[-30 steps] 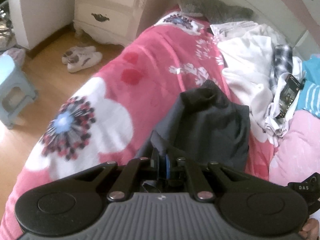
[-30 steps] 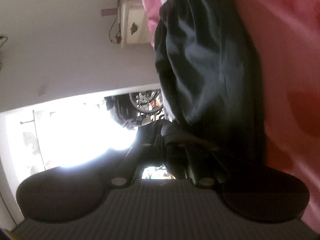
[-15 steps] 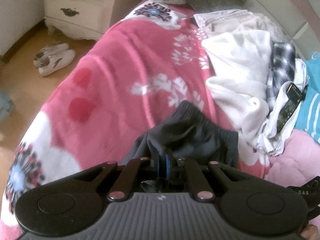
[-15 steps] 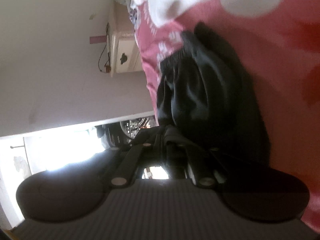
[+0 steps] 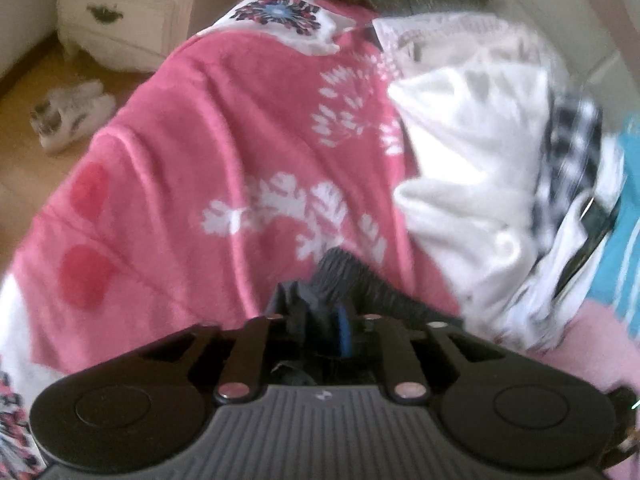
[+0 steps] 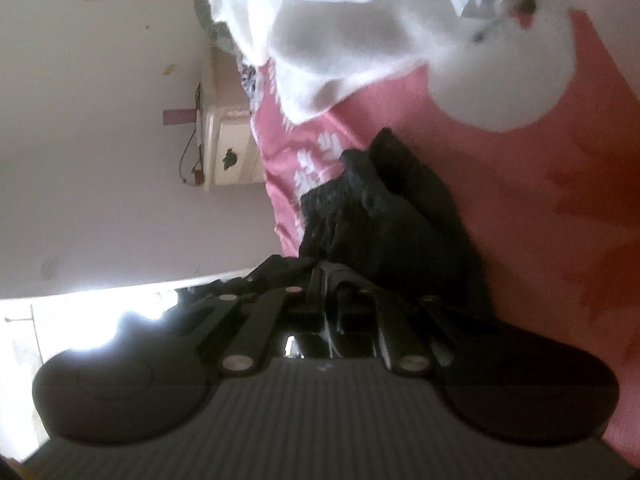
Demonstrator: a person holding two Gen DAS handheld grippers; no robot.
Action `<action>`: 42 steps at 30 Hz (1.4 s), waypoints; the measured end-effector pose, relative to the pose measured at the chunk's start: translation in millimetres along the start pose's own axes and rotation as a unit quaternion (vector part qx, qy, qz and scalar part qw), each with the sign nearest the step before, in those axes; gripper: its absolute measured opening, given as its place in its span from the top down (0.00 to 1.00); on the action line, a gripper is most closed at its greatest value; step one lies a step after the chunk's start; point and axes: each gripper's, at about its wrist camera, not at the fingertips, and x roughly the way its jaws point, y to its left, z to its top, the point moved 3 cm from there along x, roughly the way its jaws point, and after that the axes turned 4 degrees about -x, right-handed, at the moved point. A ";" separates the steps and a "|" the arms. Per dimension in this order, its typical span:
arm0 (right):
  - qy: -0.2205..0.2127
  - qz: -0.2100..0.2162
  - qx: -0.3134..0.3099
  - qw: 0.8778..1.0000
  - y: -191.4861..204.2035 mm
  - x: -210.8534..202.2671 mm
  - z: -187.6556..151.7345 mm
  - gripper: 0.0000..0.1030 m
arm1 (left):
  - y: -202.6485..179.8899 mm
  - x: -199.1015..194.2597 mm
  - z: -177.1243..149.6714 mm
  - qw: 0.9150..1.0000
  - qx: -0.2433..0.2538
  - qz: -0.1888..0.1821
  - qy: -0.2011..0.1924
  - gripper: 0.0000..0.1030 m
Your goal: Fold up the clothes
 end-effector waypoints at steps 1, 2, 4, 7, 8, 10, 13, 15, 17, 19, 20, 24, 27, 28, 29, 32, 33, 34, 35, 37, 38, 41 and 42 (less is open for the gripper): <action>-0.002 0.002 -0.001 1.000 0.5 0.4 0.6 0.93 | 2.5 -1.2 1.9 1.000 -0.015 -0.014 -0.007 0.69; -0.005 0.003 -0.002 1.000 0.9 0.3 0.8 0.88 | 4.8 -2.2 3.8 0.999 -0.028 -0.028 -0.013 0.68; -0.012 0.005 -0.007 1.000 1.8 0.1 0.9 0.75 | 9.2 -3.1 6.6 0.997 -0.054 -0.051 -0.019 0.68; -0.029 0.012 -0.020 0.999 5.9 -2.1 0.3 0.61 | 16.1 -3.0 8.2 0.992 -0.092 -0.087 -0.029 0.68; -0.037 0.015 -0.023 0.999 7.8 -3.2 -0.1 0.55 | 18.4 -2.9 8.6 0.989 -0.104 -0.100 -0.032 0.68; -0.049 0.016 -0.032 0.998 12.6 -5.6 -0.5 0.51 | 21.8 -3.0 9.4 0.984 -0.125 -0.119 -0.039 0.67; -0.062 0.018 -0.038 0.997 21.3 -9.2 -0.9 0.48 | 26.7 -3.3 10.6 0.975 -0.156 -0.147 -0.049 0.67; -0.073 0.026 -0.045 0.996 30.3 -12.1 -1.5 0.43 | 29.9 -3.6 11.8 0.969 -0.176 -0.164 -0.056 0.66; -0.085 0.031 -0.046 0.995 37.9 -16.7 -2.7 0.37 | 32.3 -3.9 13.4 0.964 -0.190 -0.174 -0.061 0.65; -0.094 0.030 -0.046 0.994 43.9 -22.2 -5.0 0.31 | 33.9 -2.8 14.8 0.962 -0.197 -0.176 -0.063 0.64; -0.098 0.029 -0.046 0.994 46.2 -24.0 -6.1 0.23 | 34.8 -2.4 15.1 0.962 -0.198 -0.175 -0.063 0.64; -0.098 -0.007 -0.045 0.994 47.6 -25.6 -7.0 0.16 | 39.5 -6.0 14.3 0.964 -0.193 -0.166 -0.073 0.64; -0.109 -0.023 -0.059 0.992 51.8 -31.8 -8.9 0.16 | 46.7 -17.4 13.5 0.963 -0.192 -0.162 -0.097 0.62; -0.115 -0.026 -0.065 0.991 54.3 -35.0 -9.7 0.16 | 50.0 -21.8 13.6 0.962 -0.194 -0.161 -0.106 0.61; -0.122 -0.029 -0.071 0.990 56.7 -38.2 -10.5 0.16 | 52.9 -25.9 13.9 0.961 -0.195 -0.159 -0.114 0.61; -0.146 -0.030 -0.116 0.982 71.9 -49.5 -15.1 0.16 | 58.2 -39.9 13.5 0.960 -0.190 -0.159 -0.126 0.61; -0.150 -0.030 -0.137 0.979 78.2 -51.3 -16.9 0.16 | 58.0 -44.3 12.9 0.961 -0.183 -0.162 -0.126 0.61; -0.148 -0.028 -0.162 0.975 85.3 -50.3 -18.8 0.16 | 56.6 -48.6 11.5 0.963 -0.172 -0.166 -0.123 0.60; -0.142 -0.027 -0.187 0.972 91.2 -47.4 -20.4 0.16 | 54.3 -52.5 8.4 0.965 -0.159 -0.170 -0.118 0.59; -0.111 -0.045 -0.235 0.965 99.0 -29.5 -22.9 0.18 | 50.0 -59.6 0.5 0.969 -0.132 -0.177 -0.108 0.57; -0.086 -0.055 -0.255 0.961 100.0 -15.4 -23.4 0.23 | 48.6 -62.5 -4.6 0.971 -0.121 -0.177 -0.103 0.56; -0.022 -0.080 -0.295 0.952 95.8 28.7 -20.8 0.35 | 55.0 -68.4 -21.2 0.975 -0.113 -0.171 -0.091 0.56; -0.013 -0.090 -0.297 0.951 90.7 43.4 -17.2 0.46 | 59.8 -70.3 -25.4 0.975 -0.116 -0.167 -0.089 0.56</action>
